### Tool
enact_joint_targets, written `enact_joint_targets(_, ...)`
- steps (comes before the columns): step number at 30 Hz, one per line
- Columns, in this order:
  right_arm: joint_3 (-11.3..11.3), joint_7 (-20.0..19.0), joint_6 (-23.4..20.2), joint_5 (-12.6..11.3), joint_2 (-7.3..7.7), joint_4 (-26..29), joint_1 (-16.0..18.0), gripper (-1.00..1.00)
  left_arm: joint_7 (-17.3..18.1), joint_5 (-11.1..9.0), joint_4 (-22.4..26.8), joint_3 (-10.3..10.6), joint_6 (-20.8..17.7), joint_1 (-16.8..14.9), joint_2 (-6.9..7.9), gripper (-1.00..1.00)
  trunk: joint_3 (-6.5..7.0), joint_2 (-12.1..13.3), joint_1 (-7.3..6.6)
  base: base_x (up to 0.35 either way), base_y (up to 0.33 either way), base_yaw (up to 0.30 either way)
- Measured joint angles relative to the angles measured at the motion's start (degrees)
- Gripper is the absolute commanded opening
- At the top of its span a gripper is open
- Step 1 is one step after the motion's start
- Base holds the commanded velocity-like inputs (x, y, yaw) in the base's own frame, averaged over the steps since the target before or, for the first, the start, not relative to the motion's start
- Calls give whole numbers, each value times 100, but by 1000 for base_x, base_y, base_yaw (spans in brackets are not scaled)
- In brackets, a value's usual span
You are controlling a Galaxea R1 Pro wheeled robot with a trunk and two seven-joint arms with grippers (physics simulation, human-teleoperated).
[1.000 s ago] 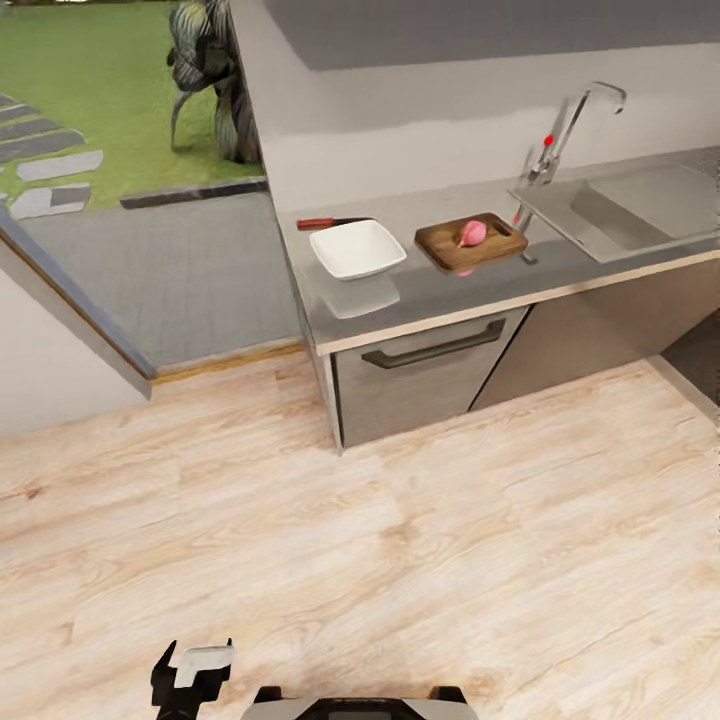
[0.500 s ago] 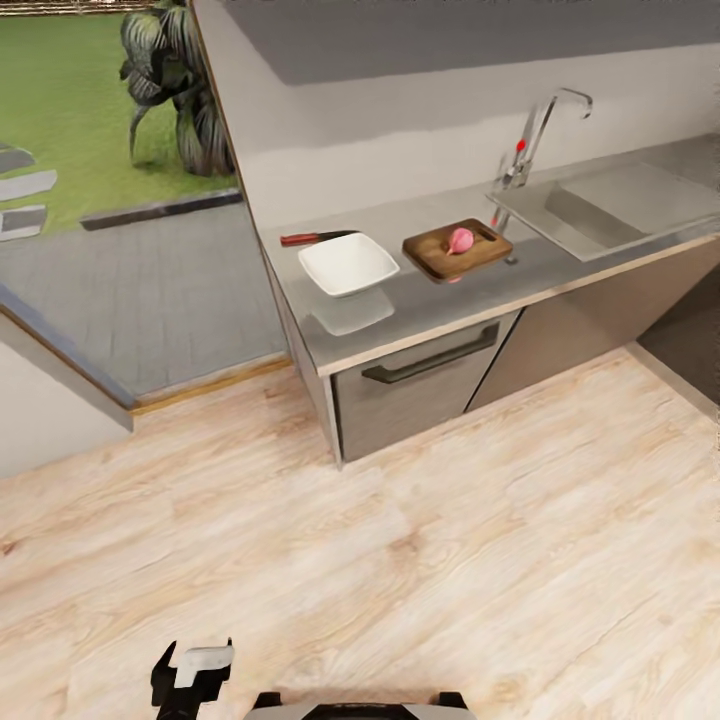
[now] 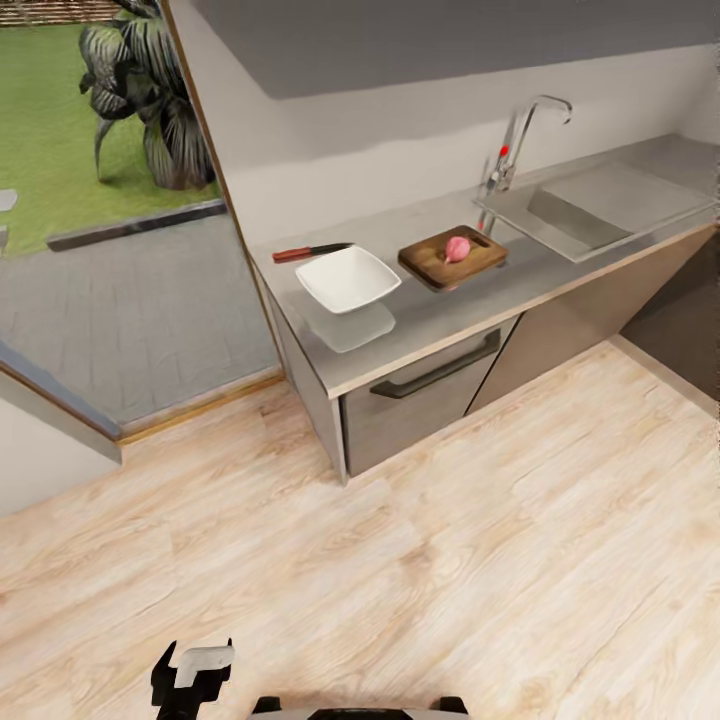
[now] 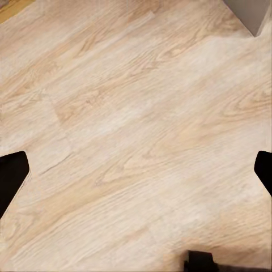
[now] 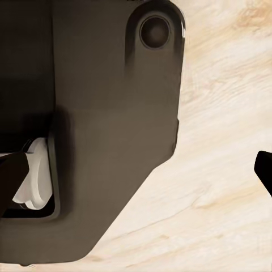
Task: In the kitchen, take the Vidalia onion out of the sink, dice it on the chopping board with the paring knife, put the diced onion into the bowl on the countertop, then place both the paring knife and the chopping board into the sink.
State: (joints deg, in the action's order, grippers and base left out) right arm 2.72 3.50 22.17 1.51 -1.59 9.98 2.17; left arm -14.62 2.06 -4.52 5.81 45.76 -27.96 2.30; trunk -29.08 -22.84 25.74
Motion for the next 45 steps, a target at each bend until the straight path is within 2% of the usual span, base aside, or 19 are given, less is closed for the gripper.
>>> enact_joint_targets(21, -1, 0, 2, -2, 0, 0, 0, 100, 2, 0, 0, -1, 0, 0, 0, 100, 92, 0, 0, 115, 275, -158)
enact_joint_targets(45, 0, 0, 0, -5, 1, 0, 0, 100, 3, 0, -1, -2, 2, 0, 0, 100, 196, 0, 1, 4, 287, -146)
